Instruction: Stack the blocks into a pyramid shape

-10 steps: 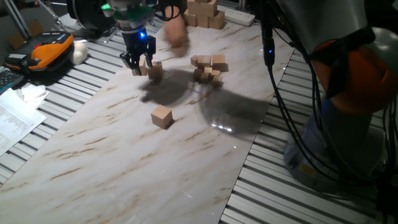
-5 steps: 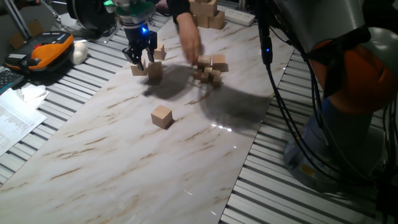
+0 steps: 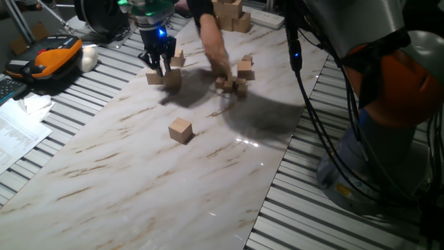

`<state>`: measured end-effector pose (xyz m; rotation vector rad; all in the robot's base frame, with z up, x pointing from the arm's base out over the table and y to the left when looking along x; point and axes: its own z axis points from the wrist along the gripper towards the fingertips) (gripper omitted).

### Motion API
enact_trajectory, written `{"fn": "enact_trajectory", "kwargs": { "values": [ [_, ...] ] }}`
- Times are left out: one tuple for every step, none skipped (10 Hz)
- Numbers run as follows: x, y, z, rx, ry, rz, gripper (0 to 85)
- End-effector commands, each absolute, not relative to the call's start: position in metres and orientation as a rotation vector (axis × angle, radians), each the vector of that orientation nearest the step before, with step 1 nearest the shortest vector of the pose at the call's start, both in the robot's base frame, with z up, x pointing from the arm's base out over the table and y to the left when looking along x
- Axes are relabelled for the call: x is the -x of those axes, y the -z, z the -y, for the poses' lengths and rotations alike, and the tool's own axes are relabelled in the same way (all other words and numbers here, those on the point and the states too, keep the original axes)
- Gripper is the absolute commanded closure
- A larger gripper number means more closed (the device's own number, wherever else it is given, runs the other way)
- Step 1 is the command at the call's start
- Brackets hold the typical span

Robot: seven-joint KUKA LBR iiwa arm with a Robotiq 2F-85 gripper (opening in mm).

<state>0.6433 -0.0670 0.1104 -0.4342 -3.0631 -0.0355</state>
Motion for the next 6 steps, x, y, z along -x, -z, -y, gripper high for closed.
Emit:
{"fn": "enact_trajectory", "kwargs": {
  "values": [
    [-0.643, -0.11, 0.068, 0.511, 0.049, 3.054, 34.0],
    [-0.643, -0.11, 0.068, 0.532, 0.047, 3.069, 34.0],
    [-0.643, -0.11, 0.068, 0.508, 0.031, 3.088, 34.0],
    [-0.643, -0.11, 0.068, 0.416, 0.042, 3.103, 34.0],
    [-0.651, -0.109, 0.079, 0.395, 0.048, 3.11, 34.0],
    [-0.659, -0.109, 0.09, 0.421, 0.015, 3.104, 34.0]
  ]
}}
